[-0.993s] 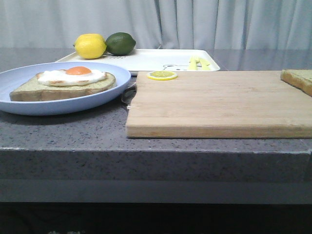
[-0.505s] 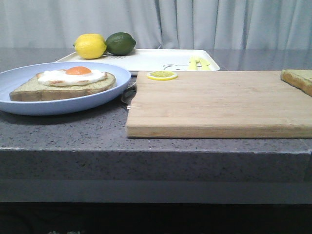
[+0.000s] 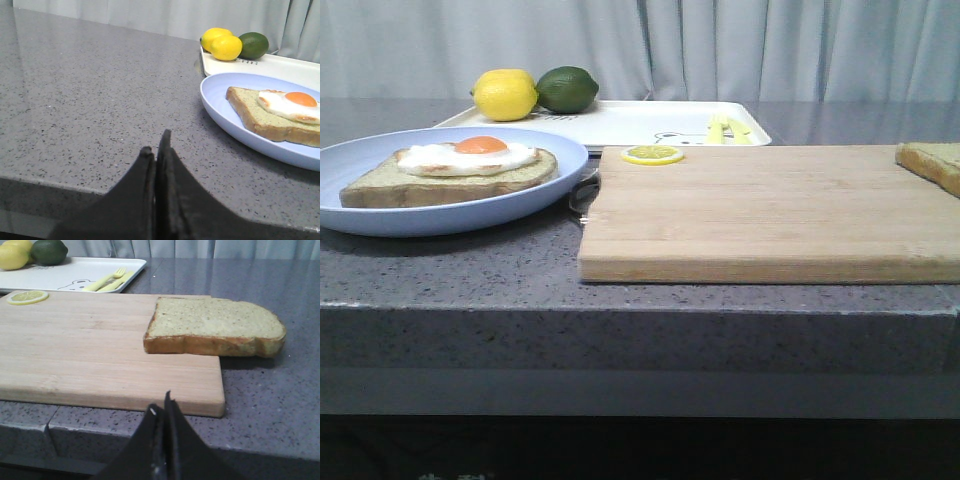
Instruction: Place bread and move sandwich to tray
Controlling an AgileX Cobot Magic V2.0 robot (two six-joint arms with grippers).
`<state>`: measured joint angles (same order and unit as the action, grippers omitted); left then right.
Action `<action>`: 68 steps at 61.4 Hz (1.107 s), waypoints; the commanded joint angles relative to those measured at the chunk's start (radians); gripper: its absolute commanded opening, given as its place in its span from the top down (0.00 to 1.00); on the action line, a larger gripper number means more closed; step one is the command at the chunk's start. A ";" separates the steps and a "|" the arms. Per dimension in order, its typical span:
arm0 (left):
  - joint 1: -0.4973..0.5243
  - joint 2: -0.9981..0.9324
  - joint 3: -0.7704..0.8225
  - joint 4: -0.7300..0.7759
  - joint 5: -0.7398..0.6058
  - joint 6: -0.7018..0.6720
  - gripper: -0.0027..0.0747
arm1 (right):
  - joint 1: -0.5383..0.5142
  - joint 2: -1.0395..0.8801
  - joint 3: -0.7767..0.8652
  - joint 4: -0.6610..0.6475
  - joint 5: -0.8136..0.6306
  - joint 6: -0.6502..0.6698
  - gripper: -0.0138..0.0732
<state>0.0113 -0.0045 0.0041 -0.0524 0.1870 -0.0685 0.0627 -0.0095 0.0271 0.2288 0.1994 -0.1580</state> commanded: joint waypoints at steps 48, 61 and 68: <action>0.000 -0.022 0.002 -0.011 -0.297 -0.011 0.99 | -0.005 -0.016 -0.033 0.063 -0.189 -0.002 0.91; 0.000 -0.013 -0.154 -0.007 -0.301 -0.011 0.99 | -0.005 -0.013 -0.186 0.092 -0.208 -0.002 0.91; 0.000 0.046 -0.288 -0.001 -0.166 -0.011 0.99 | -0.005 0.029 -0.311 0.091 -0.097 -0.002 0.91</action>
<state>0.0113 0.0010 -0.1816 -0.0524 0.0234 -0.0685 0.0627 -0.0095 -0.1793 0.3156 0.1074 -0.1580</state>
